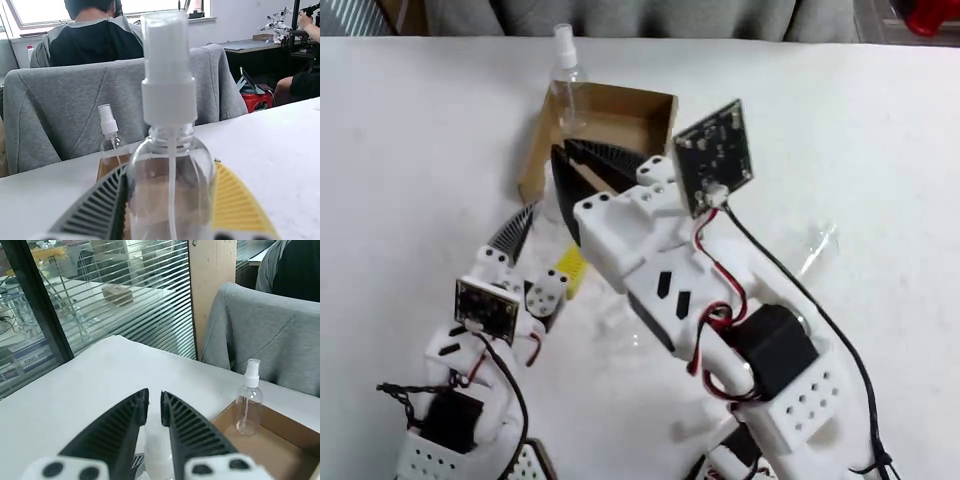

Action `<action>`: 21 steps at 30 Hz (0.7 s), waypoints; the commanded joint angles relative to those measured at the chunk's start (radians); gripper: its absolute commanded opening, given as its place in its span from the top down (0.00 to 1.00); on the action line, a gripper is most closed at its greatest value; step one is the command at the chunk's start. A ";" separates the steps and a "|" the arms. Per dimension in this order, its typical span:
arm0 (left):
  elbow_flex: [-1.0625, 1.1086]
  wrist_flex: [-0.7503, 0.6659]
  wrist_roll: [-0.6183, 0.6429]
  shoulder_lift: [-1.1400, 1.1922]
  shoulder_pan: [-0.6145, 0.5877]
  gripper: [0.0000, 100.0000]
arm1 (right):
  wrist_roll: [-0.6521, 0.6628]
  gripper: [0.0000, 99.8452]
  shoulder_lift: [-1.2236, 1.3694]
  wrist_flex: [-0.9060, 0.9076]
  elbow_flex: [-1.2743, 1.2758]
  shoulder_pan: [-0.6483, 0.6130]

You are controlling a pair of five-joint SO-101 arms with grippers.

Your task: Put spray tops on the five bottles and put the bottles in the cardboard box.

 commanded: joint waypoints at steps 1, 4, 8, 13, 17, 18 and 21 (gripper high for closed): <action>-0.011 -0.040 -0.003 -0.010 -0.004 0.98 | 0.015 0.98 -0.033 -0.019 -0.008 -0.013; -0.011 -0.040 -0.003 -0.010 -0.004 0.98 | 0.015 0.98 -0.051 -0.019 -0.009 0.019; -0.012 -0.038 -0.002 -0.010 -0.004 0.98 | 0.015 0.98 -0.091 0.018 -0.003 0.067; -0.114 0.048 0.000 -0.004 -0.012 0.98 | 0.015 0.98 -0.119 0.193 -0.002 0.108; -0.215 0.137 0.044 0.031 -0.053 0.98 | 0.015 0.98 -0.134 0.338 0.017 0.108; -0.232 0.138 0.068 0.061 -0.068 0.98 | 0.015 0.98 -0.142 0.354 0.032 0.108; -0.285 0.133 0.123 0.186 -0.110 0.98 | 0.015 0.98 -0.182 0.358 0.103 0.107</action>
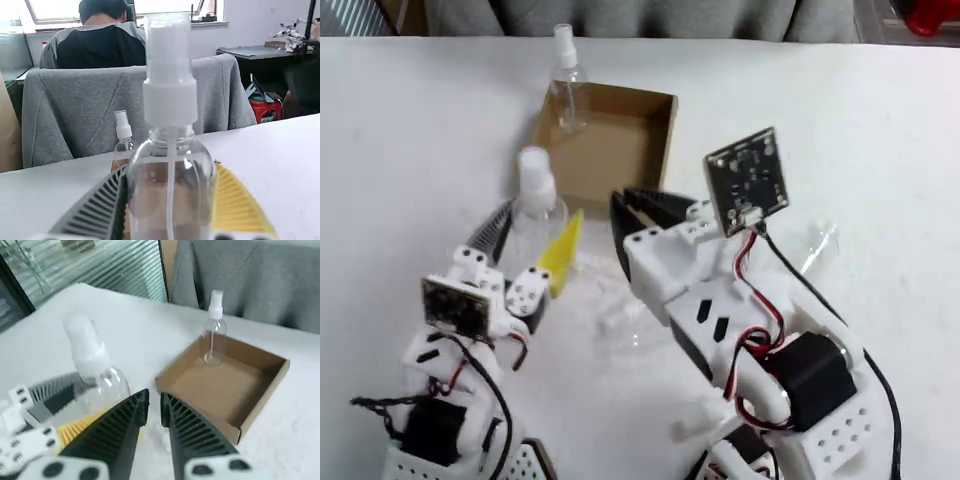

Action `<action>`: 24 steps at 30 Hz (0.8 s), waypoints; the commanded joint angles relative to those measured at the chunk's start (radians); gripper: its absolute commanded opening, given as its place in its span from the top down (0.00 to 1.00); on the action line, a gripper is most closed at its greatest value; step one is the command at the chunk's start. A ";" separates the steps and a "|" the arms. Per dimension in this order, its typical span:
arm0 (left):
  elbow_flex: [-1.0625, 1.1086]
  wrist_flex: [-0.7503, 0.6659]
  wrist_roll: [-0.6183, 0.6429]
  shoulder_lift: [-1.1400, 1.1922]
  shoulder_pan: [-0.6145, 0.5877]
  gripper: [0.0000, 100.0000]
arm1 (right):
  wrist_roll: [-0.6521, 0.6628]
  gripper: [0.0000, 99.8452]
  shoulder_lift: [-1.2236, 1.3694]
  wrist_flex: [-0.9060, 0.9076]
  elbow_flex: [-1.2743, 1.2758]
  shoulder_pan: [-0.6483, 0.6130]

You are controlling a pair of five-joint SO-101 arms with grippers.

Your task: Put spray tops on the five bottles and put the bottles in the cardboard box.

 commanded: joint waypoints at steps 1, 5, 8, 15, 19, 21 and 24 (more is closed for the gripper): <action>-0.126 0.002 0.061 0.168 -0.053 0.98 | 0.015 0.98 -0.054 0.001 0.052 0.008; -0.209 0.000 0.117 0.329 -0.096 0.98 | 0.015 0.98 -0.116 -0.002 0.166 0.004; -0.232 -0.048 0.176 0.397 -0.133 0.98 | 0.015 0.98 -0.159 -0.015 0.256 0.002; -0.232 -0.109 0.298 0.456 -0.186 0.98 | 0.064 0.98 -0.254 -0.206 0.566 -0.128; -0.232 -0.137 0.331 0.484 -0.186 0.98 | 0.170 0.98 -0.344 -0.341 0.744 -0.272; -0.232 -0.150 0.330 0.504 -0.186 0.98 | 0.173 0.98 -0.401 -0.435 0.812 -0.315; -0.230 -0.173 0.331 0.535 -0.186 0.98 | 0.180 0.98 -0.453 -0.587 0.902 -0.371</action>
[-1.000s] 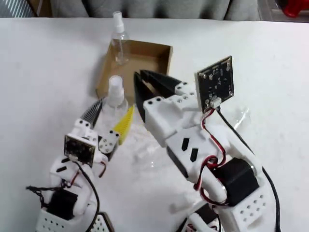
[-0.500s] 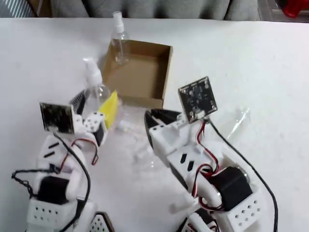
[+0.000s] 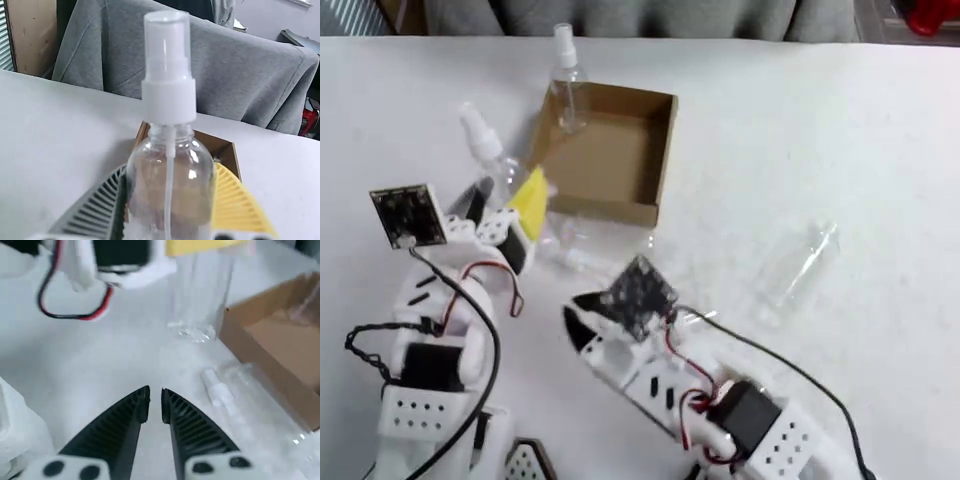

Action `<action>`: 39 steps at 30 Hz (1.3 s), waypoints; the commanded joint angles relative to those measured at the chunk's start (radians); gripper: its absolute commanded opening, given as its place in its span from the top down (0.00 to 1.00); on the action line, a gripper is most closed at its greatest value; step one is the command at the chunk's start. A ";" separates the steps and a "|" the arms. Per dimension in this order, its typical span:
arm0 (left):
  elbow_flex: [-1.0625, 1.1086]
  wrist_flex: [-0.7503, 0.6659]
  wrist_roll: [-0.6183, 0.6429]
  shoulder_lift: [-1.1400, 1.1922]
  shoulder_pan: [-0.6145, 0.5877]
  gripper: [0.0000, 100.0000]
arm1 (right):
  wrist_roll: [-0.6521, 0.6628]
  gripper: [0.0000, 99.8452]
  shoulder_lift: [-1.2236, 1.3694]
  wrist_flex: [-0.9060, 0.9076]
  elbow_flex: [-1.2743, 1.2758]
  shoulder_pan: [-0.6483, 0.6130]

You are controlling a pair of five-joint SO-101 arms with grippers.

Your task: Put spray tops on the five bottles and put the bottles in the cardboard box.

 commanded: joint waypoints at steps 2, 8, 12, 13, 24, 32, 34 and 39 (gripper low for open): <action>-0.072 -0.051 0.011 0.044 -0.002 0.98 | 0.020 0.98 -0.056 -0.237 0.089 -0.077; -0.072 -0.055 0.011 0.050 0.004 0.98 | 0.020 0.98 0.008 -0.556 0.224 -0.074; -0.064 -0.057 0.008 0.051 0.027 0.98 | 0.015 0.98 0.168 -0.728 0.229 -0.074; -0.055 -0.058 0.006 0.047 0.039 0.98 | 0.015 0.98 0.220 -0.776 0.216 -0.074; -0.040 -0.057 0.002 0.045 0.070 0.98 | 0.011 0.98 0.665 -1.156 0.121 -0.005; -0.026 -0.057 -0.035 0.045 0.070 0.98 | 0.009 0.98 0.697 -1.185 0.120 0.076; -0.014 -0.057 -0.087 0.045 0.079 0.98 | 0.009 0.98 0.702 -1.185 0.118 0.105; -0.011 -0.057 -0.114 0.045 0.077 0.98 | 0.009 0.98 0.704 -1.185 0.118 0.139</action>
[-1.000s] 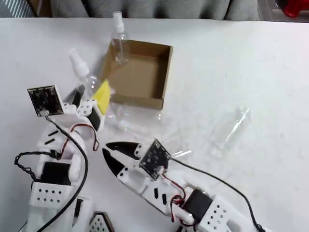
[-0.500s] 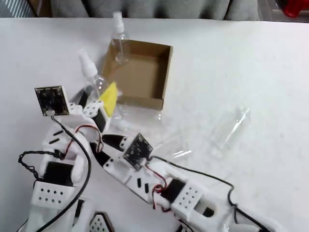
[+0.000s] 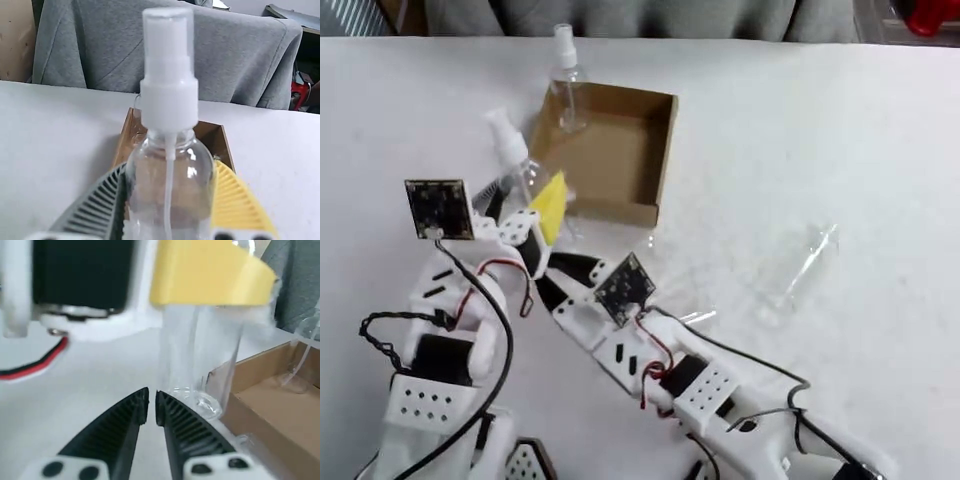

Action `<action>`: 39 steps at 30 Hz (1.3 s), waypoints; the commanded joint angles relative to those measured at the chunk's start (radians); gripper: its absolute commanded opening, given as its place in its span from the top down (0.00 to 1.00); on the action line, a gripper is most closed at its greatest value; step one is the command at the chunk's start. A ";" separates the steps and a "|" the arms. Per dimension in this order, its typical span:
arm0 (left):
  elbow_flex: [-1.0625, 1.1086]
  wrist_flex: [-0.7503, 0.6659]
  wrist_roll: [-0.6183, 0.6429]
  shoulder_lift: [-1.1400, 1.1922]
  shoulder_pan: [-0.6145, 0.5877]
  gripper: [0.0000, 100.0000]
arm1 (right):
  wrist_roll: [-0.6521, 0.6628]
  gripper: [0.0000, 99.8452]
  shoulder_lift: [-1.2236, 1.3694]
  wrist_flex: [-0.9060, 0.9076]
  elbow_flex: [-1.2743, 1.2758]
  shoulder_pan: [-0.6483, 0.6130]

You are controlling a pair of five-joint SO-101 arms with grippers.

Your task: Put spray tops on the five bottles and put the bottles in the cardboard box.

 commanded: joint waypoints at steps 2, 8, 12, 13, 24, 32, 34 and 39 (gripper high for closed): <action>-0.011 -0.034 -0.026 0.002 0.008 0.98 | 0.003 0.98 -0.001 -0.022 -0.064 0.050; -0.009 -0.034 -0.028 0.002 0.008 0.98 | 0.003 0.98 0.001 -0.022 -0.064 0.070; -0.009 -0.034 -0.026 0.002 0.008 0.98 | -0.015 0.98 -0.010 -0.024 -0.060 0.028; -0.009 -0.034 -0.026 0.002 0.008 0.98 | -0.043 0.98 -0.012 -0.025 -0.060 0.008; -0.009 -0.026 -0.028 0.001 0.008 0.98 | -0.124 0.98 0.002 -0.024 -0.064 0.025; -0.008 -0.025 -0.028 0.001 0.008 0.98 | -0.123 0.98 0.119 -0.027 -0.110 0.071; -0.008 -0.025 -0.028 0.001 0.002 0.98 | -0.123 0.98 0.176 -0.028 -0.138 0.094; 0.012 -0.034 -0.029 0.001 0.001 0.98 | -0.121 0.98 0.225 -0.108 -0.127 0.107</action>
